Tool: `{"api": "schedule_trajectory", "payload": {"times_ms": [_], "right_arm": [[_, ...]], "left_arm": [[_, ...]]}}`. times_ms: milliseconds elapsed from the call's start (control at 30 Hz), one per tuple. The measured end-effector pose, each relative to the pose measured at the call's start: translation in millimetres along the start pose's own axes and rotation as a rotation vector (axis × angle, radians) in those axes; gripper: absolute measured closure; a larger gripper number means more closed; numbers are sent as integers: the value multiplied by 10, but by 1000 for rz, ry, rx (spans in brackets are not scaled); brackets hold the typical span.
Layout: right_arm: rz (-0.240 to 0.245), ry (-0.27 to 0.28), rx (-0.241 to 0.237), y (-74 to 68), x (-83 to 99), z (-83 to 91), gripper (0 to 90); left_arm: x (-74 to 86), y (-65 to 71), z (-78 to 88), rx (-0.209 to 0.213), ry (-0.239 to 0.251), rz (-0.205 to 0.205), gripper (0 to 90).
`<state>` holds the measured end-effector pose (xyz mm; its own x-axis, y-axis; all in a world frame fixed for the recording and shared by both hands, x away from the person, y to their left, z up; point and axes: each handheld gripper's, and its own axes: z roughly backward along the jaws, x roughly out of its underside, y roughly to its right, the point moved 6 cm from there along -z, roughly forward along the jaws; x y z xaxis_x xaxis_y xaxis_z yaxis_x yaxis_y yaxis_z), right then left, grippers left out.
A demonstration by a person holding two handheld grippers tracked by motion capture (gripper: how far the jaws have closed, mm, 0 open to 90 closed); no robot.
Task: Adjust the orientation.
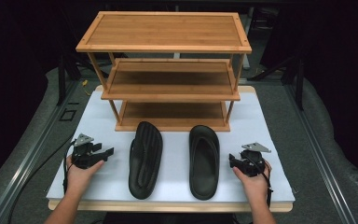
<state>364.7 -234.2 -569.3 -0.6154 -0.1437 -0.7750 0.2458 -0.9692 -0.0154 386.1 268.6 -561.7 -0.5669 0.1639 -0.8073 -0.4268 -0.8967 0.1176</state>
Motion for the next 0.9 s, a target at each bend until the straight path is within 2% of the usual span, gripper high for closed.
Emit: {"api": "schedule_trajectory", "payload": {"times_ms": [67,100,167,200,267,333,400,433,500,533,600,767,800,900], "right_arm": [[22,28,-16,-79,-53,107,366],[22,28,-16,-79,-53,107,366],[38,54,-55,-196,-123,240,382],[44,66,-65,-235,-135,284,392],[51,69,-69,-270,-135,326,397],[55,94,-49,-323,-110,422,408],[59,111,-50,-348,-63,437,421],[62,125,-32,-345,-34,435,422],[50,135,-33,-339,-6,425,425],[5,142,-58,-329,21,413,427],[-1,152,-59,-308,26,409,427],[1,139,-52,-296,54,372,430],[5,124,-47,-298,67,359,435],[8,126,-39,-300,72,344,436]], "left_arm": [[-15,49,34,7,5,-10,351],[-37,93,60,13,16,-15,351],[-130,198,137,19,48,-22,334],[-130,198,137,19,48,-22,315],[-163,250,172,18,47,-22,297],[-123,307,192,32,59,-6,267],[-57,312,190,36,59,-6,279],[-27,311,187,46,59,5,311],[-8,310,180,56,54,13,335],[2,306,167,59,51,4,340],[5,307,154,60,51,4,341],[16,335,138,63,45,3,356],[23,351,134,57,44,-10,368],[36,364,123,59,34,-17,378]]}}
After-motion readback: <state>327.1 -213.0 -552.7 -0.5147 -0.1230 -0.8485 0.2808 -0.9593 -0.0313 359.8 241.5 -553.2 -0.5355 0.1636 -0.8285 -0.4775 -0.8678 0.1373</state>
